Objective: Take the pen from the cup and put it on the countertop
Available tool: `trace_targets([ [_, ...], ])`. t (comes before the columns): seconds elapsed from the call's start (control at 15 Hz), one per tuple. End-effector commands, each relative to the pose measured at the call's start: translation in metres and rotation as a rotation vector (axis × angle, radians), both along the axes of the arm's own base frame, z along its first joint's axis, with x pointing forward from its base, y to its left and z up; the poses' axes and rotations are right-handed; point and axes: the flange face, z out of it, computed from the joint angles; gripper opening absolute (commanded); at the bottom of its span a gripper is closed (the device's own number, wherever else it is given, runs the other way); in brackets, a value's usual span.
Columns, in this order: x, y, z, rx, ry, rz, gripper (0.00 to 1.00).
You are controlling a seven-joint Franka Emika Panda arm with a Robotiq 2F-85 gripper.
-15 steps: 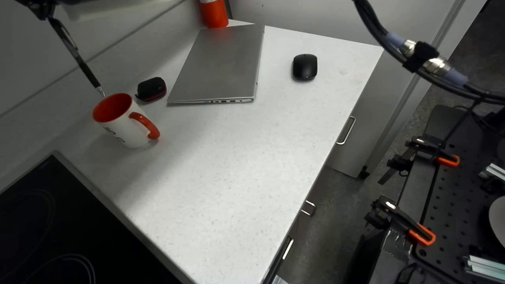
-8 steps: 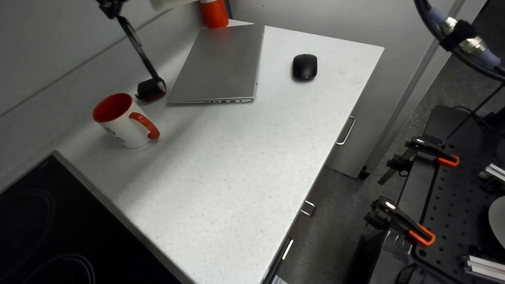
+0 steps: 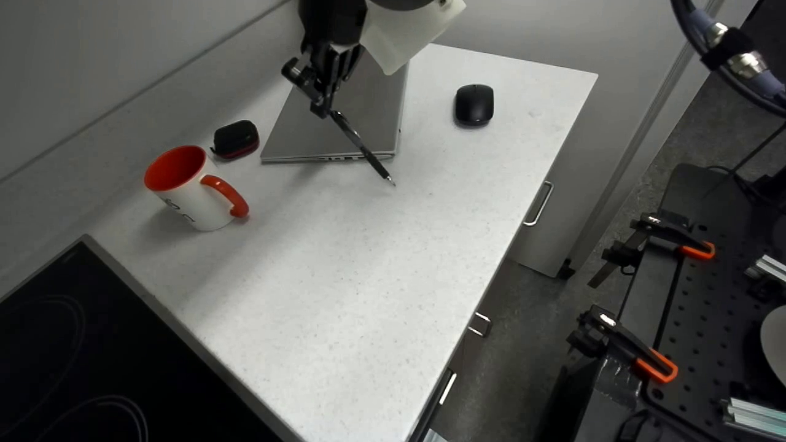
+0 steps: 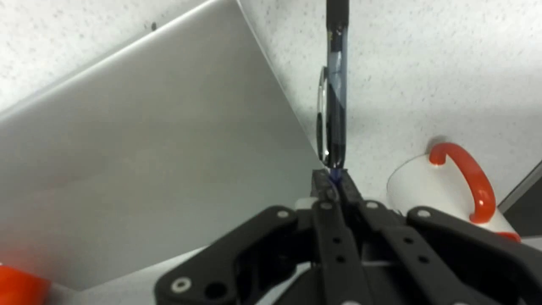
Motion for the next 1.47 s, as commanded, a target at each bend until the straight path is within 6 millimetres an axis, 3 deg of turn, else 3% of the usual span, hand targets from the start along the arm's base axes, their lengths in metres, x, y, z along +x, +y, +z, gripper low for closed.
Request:
trace_targets([
  [0.0,0.000,0.021,-0.018,-0.014,0.105,0.063,0.01],
  [0.27,-0.002,0.055,-0.034,-0.029,0.148,0.130,0.01],
  [0.33,0.001,0.059,-0.036,-0.030,0.135,0.125,0.30],
  [0.47,0.007,0.061,-0.039,-0.023,0.127,0.114,0.36],
  [1.0,0.031,0.053,-0.033,-0.011,0.101,0.096,0.98],
  [1.4,0.030,0.052,-0.033,-0.007,0.097,0.096,1.00],
])
